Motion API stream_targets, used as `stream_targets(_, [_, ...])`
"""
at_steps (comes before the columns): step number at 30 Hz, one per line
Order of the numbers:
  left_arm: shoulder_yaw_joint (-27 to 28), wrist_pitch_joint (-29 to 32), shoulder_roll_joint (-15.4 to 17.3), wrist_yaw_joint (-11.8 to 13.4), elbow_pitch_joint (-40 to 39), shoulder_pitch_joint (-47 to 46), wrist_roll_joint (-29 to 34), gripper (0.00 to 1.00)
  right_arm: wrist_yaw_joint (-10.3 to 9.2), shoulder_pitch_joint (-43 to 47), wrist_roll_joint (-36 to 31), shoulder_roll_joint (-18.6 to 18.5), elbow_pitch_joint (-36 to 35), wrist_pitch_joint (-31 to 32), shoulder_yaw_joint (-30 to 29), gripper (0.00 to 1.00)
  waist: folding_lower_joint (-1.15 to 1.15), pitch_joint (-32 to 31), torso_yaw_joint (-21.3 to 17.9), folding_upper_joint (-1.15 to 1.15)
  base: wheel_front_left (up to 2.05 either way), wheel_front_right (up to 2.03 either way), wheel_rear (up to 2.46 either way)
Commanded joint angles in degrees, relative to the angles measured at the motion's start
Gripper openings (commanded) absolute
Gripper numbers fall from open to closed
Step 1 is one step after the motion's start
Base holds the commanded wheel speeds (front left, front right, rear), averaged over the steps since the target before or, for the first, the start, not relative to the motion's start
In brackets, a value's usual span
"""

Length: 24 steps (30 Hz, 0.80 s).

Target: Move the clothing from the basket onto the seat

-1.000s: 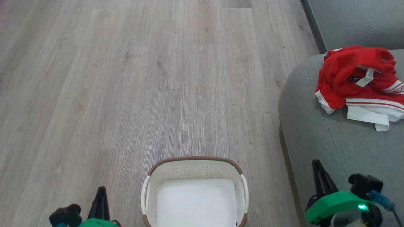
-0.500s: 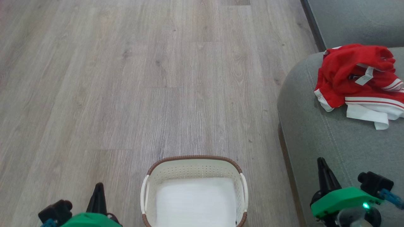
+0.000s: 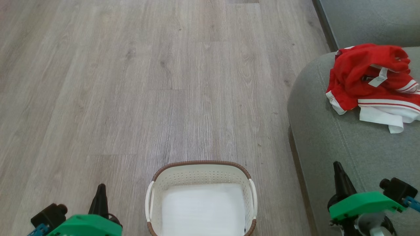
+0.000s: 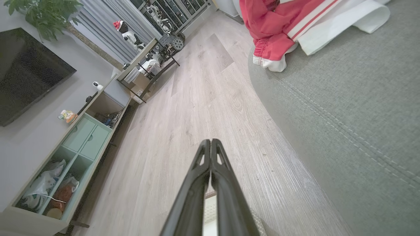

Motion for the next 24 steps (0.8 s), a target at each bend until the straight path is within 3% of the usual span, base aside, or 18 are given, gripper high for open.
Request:
stream_targets(1, [1.5, 0.4, 0.1, -0.4, -1.6, -3.0, -1.4, 0.0, 0.19, -3.3, 1.5, -0.1, -2.1, 0.6, 0.0, 0.0, 0.0, 0.0, 0.0, 0.0, 0.0, 0.0, 0.0])
stream_targets(24, [4.6, 4.2, -0.6, -3.5, -1.2, -5.8, -15.6, 0.0, 0.28, -4.3, 16.5, -0.1, -3.3, 4.4, -1.4, 0.0, 0.0, 0.7, -0.5, 0.0, 0.0, 0.0, 0.0])
